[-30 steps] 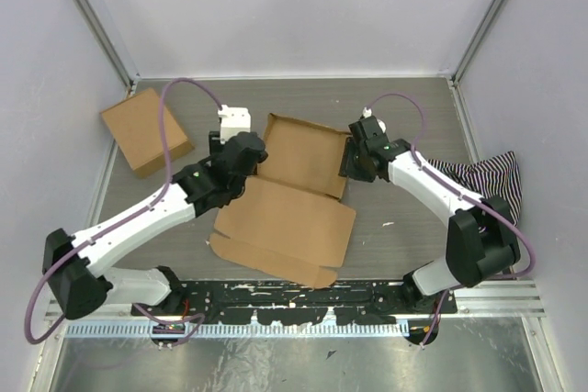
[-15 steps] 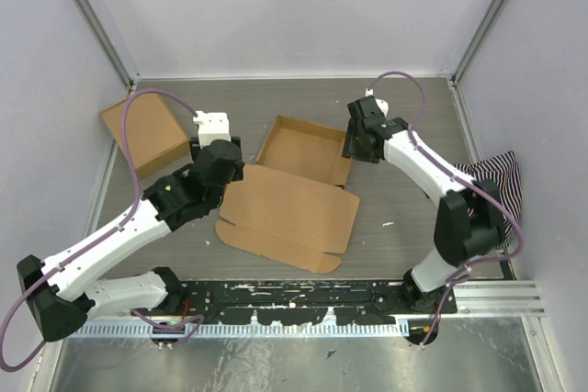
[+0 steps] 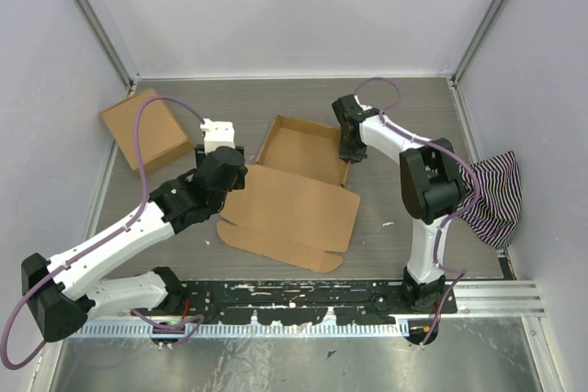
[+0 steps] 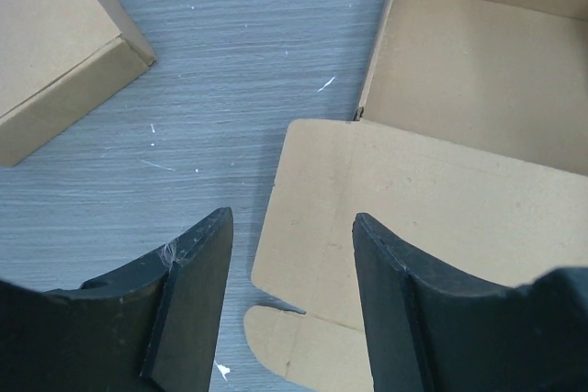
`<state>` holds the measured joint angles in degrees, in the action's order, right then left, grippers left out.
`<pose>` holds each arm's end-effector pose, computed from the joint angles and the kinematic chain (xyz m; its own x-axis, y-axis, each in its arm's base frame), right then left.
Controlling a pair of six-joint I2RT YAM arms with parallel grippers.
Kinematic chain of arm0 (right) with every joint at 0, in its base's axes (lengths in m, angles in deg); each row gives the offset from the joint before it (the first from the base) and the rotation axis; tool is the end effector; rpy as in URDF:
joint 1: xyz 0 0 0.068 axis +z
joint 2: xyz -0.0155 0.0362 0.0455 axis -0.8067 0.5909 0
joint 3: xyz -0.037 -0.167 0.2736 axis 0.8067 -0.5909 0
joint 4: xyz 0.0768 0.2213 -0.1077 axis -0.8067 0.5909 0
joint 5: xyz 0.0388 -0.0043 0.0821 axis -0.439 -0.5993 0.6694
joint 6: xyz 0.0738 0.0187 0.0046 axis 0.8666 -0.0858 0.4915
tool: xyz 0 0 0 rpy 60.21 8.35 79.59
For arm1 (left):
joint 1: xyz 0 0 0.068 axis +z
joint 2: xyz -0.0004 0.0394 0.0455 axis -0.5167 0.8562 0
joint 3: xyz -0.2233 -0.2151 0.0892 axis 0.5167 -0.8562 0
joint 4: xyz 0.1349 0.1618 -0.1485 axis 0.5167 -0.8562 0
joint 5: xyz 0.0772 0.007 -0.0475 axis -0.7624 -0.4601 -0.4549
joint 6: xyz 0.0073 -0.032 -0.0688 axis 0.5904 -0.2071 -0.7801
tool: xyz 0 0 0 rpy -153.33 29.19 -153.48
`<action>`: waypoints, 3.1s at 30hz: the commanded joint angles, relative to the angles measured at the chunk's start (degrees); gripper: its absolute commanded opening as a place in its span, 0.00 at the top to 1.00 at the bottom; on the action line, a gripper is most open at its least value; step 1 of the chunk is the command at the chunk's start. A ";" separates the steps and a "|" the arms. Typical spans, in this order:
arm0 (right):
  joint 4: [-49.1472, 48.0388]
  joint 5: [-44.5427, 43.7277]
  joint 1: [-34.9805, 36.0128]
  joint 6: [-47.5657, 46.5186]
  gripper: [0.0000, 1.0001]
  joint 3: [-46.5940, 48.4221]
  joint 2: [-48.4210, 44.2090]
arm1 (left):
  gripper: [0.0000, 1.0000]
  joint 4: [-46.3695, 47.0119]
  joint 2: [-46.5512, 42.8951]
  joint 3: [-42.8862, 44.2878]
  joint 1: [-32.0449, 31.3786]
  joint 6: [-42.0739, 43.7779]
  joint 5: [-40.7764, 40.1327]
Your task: Fold the paper box
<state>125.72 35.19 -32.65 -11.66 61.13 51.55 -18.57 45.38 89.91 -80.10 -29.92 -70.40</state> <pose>0.4033 0.1398 0.2103 -0.8884 0.1619 -0.4296 0.1829 0.9831 -0.0078 0.1735 -0.1340 0.3515 -0.4496 0.0288 -0.8928 0.0269 0.9995 0.0187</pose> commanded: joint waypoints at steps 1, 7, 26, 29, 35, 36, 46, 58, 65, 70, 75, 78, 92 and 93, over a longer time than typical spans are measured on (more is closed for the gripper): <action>2.70 -6.68 0.44 -1.61 0.87 5.69 2.35 | 0.39 2.25 -0.72 -1.42 0.24 0.76 0.97; 7.06 -17.53 2.14 -4.83 0.99 6.93 4.74 | 0.39 2.34 -0.15 -1.36 0.27 1.38 1.52; 3.92 -13.55 2.40 -4.92 0.62 5.19 5.14 | 0.43 0.47 -1.00 -1.06 0.29 0.21 2.23; 4.30 -14.62 1.97 -6.30 0.54 6.60 0.01 | 0.42 0.18 -1.47 -0.92 0.29 0.21 1.95; 2.53 -8.02 1.64 -15.79 0.53 15.35 -4.96 | 0.42 -0.09 -2.13 -0.63 0.29 0.11 1.79; 1.42 -4.89 1.68 -18.49 0.53 16.41 -4.86 | 0.42 -0.04 -2.21 -0.68 0.27 0.12 1.80; -9.95 19.73 1.71 -33.88 0.40 20.92 2.56 | 0.42 -1.84 -2.66 -0.78 0.27 0.29 1.06; -10.04 19.08 1.73 -38.15 0.35 31.96 14.47 | 0.42 -1.51 -4.72 -3.01 0.26 -0.15 0.91; -9.38 19.18 1.74 -37.38 0.36 32.37 18.20 | 0.42 -1.71 -3.92 -2.98 0.28 -0.83 1.25; -9.17 15.19 1.73 -34.69 0.45 30.68 19.35 | 0.42 -1.71 -3.80 -2.92 0.25 -1.49 2.16; -8.99 5.65 -0.06 -26.54 0.69 25.28 16.16 | 0.42 -1.30 -3.76 -2.88 0.22 -2.28 3.57; -8.94 2.45 -3.43 -19.08 0.73 17.86 10.97 | 0.42 -1.06 -3.74 -2.75 0.24 -2.90 4.71; -10.31 24.15 13.42 2.50 0.27 -22.36 -30.35 | 0.44 2.33 -3.85 -4.28 0.23 -6.93 10.68; -9.16 23.13 16.79 3.33 0.22 -21.11 -30.97 | 0.44 2.61 -3.58 -4.32 0.29 -7.10 11.04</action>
<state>119.40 50.51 -28.78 -15.72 38.62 27.00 -18.87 41.57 86.22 -80.01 -35.17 -61.79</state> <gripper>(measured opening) 0.678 0.560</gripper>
